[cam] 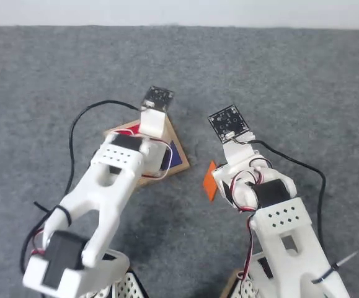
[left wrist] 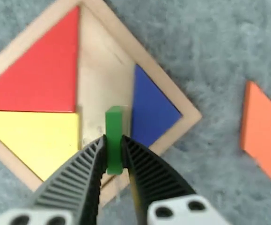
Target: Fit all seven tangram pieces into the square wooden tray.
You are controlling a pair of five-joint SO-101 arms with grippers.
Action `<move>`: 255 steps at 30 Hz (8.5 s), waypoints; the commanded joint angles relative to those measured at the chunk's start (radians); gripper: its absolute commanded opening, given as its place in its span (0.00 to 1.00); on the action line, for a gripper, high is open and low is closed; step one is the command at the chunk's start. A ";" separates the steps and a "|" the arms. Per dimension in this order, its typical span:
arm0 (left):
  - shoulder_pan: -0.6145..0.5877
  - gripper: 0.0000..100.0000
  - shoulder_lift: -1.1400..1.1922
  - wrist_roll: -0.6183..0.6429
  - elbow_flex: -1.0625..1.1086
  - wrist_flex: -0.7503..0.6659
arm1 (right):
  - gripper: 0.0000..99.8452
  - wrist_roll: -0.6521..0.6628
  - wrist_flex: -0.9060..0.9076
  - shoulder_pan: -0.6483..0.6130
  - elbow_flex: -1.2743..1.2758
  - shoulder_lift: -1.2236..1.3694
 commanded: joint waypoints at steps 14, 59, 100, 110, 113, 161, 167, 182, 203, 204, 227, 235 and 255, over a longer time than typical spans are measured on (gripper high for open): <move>0.032 0.14 -0.068 0.002 0.044 -0.089 | 0.04 0.012 0.004 0.012 -0.014 -0.038; -0.123 0.02 -0.015 0.133 -0.008 -0.173 | 0.04 0.012 -0.008 0.010 -0.011 -0.033; -0.242 0.01 -0.479 0.037 0.282 -0.199 | 0.09 -0.135 0.163 0.028 -0.158 0.226; -0.242 0.01 -0.704 0.012 0.452 -0.201 | 0.16 -0.181 0.165 0.229 -0.229 0.268; -0.242 0.01 -0.756 0.009 0.478 -0.201 | 0.18 -0.267 0.160 0.252 -0.233 0.282; -0.244 0.01 -1.069 -0.103 0.665 -0.195 | 0.17 -0.430 0.042 0.295 -0.466 0.840; -0.242 0.01 -1.069 -0.103 0.665 -0.195 | 0.17 -0.428 0.122 0.311 -0.609 0.992; -0.242 0.01 -1.069 -0.104 0.665 -0.193 | 0.07 -0.324 0.130 0.311 -0.783 1.167; -0.242 0.01 -1.069 -0.106 0.665 -0.193 | 0.06 -0.057 0.447 0.297 -1.031 1.164; -0.242 0.01 -1.069 -0.106 0.665 -0.193 | 0.06 -0.012 0.473 0.286 -1.051 1.164; -0.563 0.01 -1.069 -0.193 0.727 -0.196 | 0.06 1.031 0.377 -0.067 -1.295 1.201; -0.569 0.01 -1.069 -0.195 0.730 -0.195 | 0.06 1.146 0.177 -0.177 -1.300 1.302; -0.571 0.01 -1.069 -0.190 0.728 -0.198 | 0.06 -0.098 0.053 -0.237 -1.448 1.319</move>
